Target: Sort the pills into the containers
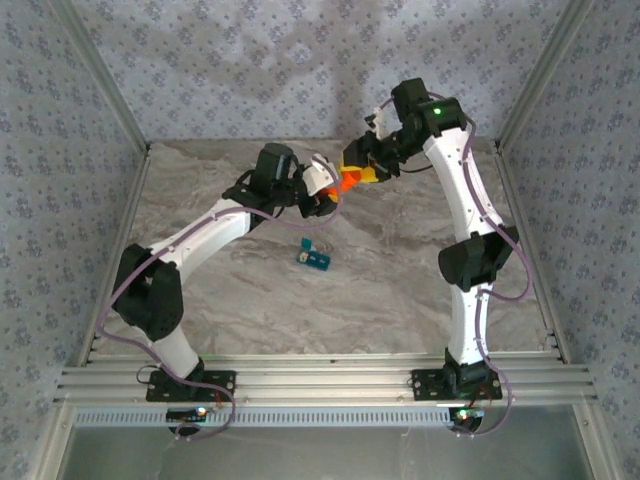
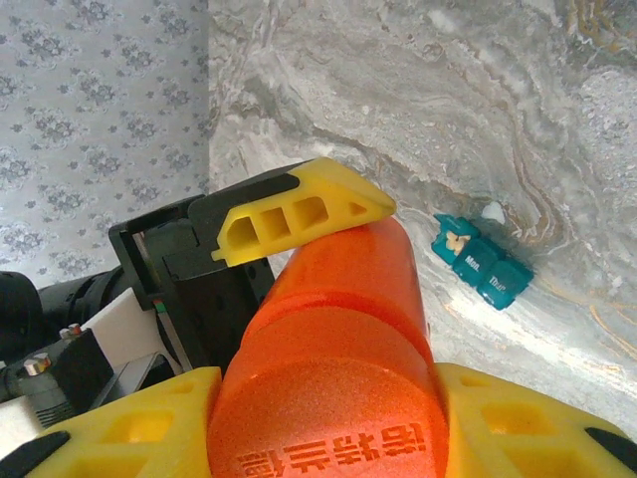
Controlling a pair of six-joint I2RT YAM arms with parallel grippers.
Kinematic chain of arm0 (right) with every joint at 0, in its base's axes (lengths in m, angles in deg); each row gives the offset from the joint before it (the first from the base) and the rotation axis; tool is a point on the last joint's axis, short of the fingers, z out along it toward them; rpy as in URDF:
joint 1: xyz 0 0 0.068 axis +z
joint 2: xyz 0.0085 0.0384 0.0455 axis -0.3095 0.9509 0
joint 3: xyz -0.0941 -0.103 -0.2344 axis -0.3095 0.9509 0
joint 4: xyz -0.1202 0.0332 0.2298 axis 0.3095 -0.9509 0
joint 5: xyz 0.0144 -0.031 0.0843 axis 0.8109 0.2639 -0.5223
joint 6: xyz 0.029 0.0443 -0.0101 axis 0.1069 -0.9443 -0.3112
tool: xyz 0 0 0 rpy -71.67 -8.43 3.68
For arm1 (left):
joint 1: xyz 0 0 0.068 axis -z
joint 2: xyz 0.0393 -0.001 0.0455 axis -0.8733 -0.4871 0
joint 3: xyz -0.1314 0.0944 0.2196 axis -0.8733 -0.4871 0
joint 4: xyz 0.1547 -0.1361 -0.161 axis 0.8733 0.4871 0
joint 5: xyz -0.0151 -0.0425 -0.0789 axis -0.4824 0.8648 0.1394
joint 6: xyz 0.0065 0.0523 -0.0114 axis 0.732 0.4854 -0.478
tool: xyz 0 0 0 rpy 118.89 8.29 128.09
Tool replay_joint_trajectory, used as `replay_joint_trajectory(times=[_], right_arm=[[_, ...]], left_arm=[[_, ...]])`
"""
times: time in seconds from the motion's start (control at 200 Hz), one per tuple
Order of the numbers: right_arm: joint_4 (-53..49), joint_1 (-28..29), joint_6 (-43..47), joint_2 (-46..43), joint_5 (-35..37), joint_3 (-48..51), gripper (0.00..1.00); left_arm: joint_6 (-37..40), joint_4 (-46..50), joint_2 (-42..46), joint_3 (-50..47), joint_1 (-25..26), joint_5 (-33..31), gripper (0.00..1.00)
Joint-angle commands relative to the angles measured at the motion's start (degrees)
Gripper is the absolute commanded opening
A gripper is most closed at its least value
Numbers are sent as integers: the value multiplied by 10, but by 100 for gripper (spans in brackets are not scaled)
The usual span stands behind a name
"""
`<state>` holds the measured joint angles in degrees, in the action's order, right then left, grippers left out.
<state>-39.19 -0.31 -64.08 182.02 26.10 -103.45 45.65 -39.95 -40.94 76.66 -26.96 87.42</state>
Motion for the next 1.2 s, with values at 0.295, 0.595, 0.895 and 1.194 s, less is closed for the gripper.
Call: replay_joint_trajectory(times=[0.295, 0.595, 0.895, 1.194], right_arm=[[-29, -6, -28, 13, -33, -38, 51], [-20, -15, -38, 10, -37, -53, 55], [-4, -24, -48, 3, -42, -57, 63], [6, -31, -53, 1, -44, -57, 69]], left_arm=[[-47, -106, -10, 19, 11, 18, 0], [-51, -105, -13, 19, 13, 16, 0], [-54, -107, -16, 19, 15, 12, 0], [-60, -113, -17, 20, 16, 11, 0]])
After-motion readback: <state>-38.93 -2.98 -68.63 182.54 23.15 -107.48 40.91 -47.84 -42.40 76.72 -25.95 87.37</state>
